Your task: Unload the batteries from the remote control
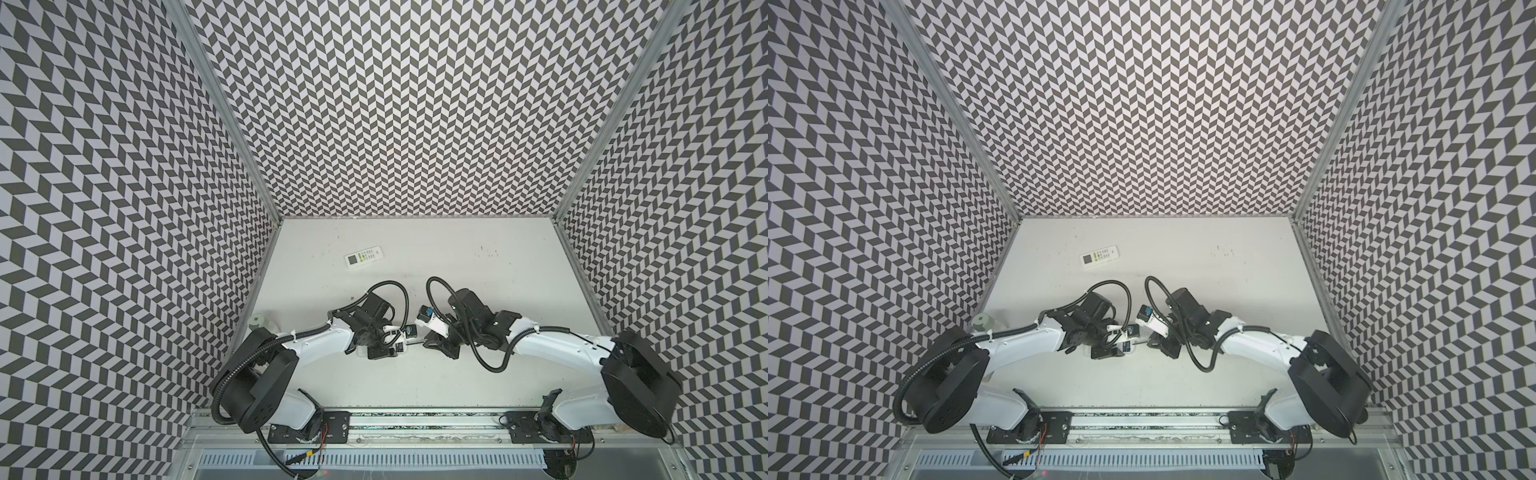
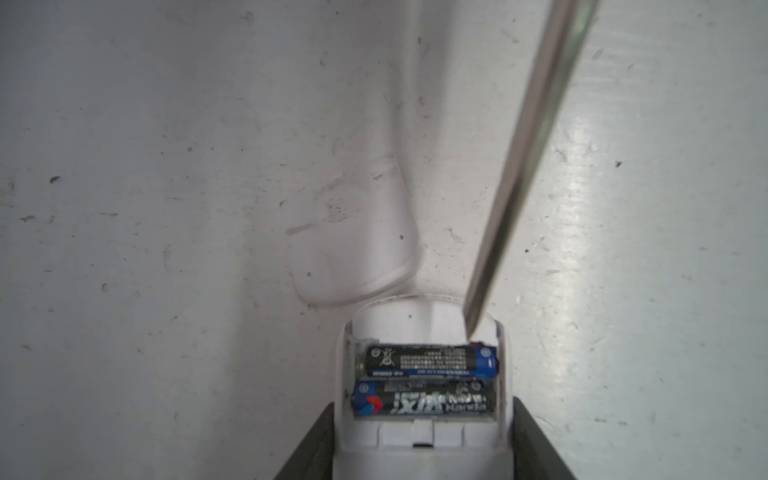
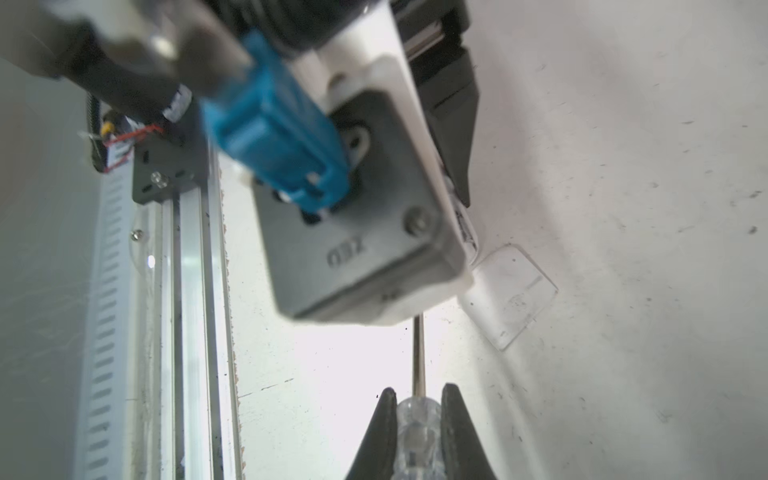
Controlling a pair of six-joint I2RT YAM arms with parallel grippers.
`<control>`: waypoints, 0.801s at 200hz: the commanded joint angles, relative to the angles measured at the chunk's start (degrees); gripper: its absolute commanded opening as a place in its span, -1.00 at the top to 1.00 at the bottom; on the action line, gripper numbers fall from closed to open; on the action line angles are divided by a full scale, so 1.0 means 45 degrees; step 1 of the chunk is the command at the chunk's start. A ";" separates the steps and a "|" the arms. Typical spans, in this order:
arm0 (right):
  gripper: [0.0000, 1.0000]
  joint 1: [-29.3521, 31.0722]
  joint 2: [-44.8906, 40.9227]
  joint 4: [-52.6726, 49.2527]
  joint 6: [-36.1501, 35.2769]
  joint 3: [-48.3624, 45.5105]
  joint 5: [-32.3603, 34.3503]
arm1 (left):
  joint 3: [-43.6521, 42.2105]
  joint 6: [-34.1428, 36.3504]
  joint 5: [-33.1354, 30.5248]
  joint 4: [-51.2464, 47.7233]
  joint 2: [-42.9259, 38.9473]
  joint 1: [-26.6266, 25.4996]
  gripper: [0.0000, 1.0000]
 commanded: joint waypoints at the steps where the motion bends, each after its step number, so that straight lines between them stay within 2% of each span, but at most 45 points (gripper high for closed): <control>1: 1.00 -0.0304 -0.0699 0.1192 0.0888 -0.0441 -0.0538 | -0.0009 0.0199 -0.0012 -0.0324 -0.0094 -0.0095 0.47; 33: 1.00 -0.0274 0.0526 0.0159 0.0816 0.0290 -0.1826 | -0.0031 0.0212 -0.0094 -0.0329 -0.0166 -0.0022 0.48; 69: 1.00 -0.0087 0.1392 0.0003 0.0811 0.0721 -0.1945 | -0.0007 0.0140 -0.0175 -0.0319 -0.0224 -0.0027 0.46; 74: 1.00 -0.0087 0.1443 0.0003 0.0749 0.0771 -0.1957 | -0.0054 0.0162 -0.0196 -0.0282 -0.0214 -0.0027 0.43; 119: 1.00 0.0105 0.1750 0.0169 0.0449 0.1066 -0.1770 | -0.0481 0.0244 -0.0524 -0.0392 -0.0558 0.0090 -0.30; 160: 1.00 0.0093 0.1993 0.0118 0.0281 0.1298 -0.1639 | -0.0882 0.0491 -0.0829 -0.0677 -0.0782 0.0291 -0.44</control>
